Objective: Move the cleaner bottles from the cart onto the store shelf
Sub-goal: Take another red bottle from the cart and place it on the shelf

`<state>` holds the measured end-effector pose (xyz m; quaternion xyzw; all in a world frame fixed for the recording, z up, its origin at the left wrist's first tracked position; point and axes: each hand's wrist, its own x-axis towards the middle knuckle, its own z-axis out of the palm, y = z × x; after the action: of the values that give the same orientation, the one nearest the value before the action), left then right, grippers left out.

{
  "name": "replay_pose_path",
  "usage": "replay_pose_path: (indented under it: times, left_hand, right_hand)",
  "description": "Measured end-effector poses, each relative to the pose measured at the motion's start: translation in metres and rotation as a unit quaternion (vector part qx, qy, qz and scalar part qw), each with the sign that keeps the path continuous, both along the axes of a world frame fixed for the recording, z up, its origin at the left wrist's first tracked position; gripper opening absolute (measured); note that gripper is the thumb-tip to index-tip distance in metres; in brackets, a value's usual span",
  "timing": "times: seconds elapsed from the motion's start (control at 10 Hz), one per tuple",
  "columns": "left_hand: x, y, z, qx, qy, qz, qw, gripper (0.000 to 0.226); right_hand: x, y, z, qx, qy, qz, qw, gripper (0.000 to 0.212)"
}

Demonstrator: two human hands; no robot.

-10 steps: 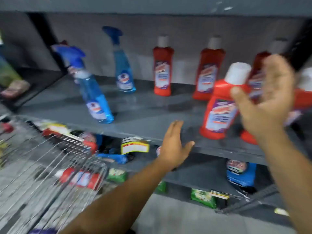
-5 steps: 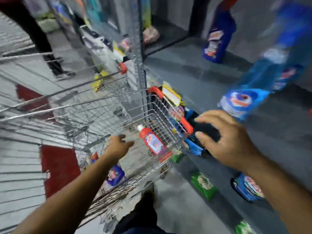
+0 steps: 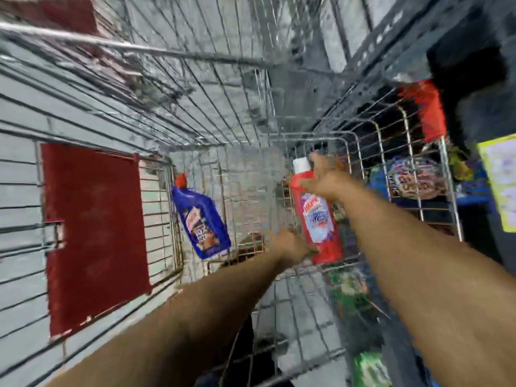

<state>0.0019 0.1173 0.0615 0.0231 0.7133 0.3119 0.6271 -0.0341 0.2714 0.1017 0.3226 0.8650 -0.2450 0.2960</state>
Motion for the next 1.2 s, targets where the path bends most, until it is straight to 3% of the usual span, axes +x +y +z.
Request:
replay_pose_path:
  times: [0.1,0.2,0.3,0.5,0.6,0.7,0.9,1.1,1.2]
  left_hand:
    - [0.021,0.012,-0.025,0.004,-0.033,0.055,0.998,0.058]
    - [0.033,0.022,-0.033,0.013,-0.069,0.113,0.991,0.058]
    - [0.041,0.03,-0.04,-0.011,-0.07,0.152,0.986,0.057]
    - [0.049,0.031,-0.059,-0.04,-0.069,0.17,0.982,0.064]
    - [0.054,0.026,-0.063,-0.029,-0.081,0.168,0.982,0.056]
    - [0.054,0.016,-0.065,0.012,-0.105,0.186,0.977,0.048]
    - [0.038,-0.014,-0.031,0.097,-0.118,0.169,0.974,0.055]
    - [-0.022,-0.043,0.082,0.207,-0.006,-0.006,0.978,0.056]
    - [-0.023,-0.049,0.152,0.259,0.074,-0.06,0.961,0.042]
  right_hand:
    - [-0.007,0.007,-0.039,0.018,-0.055,0.036,0.998,0.054]
    - [-0.007,0.009,-0.05,0.023,-0.041,-0.021,0.999,0.068]
    - [-0.001,0.013,-0.061,0.014,-0.066,-0.023,0.997,0.067]
    - [0.007,0.018,-0.072,0.0,-0.032,-0.073,0.997,0.068]
    - [0.01,0.021,-0.067,-0.024,-0.033,-0.087,0.995,0.075]
    - [0.014,0.019,-0.055,-0.09,-0.024,-0.091,0.991,0.068]
    - [0.039,0.015,0.014,-0.14,0.073,-0.127,0.979,0.044]
    - [0.073,-0.005,0.136,-0.09,0.254,-0.206,0.941,0.049]
    - [0.094,-0.024,0.215,-0.046,0.349,-0.201,0.914,0.051]
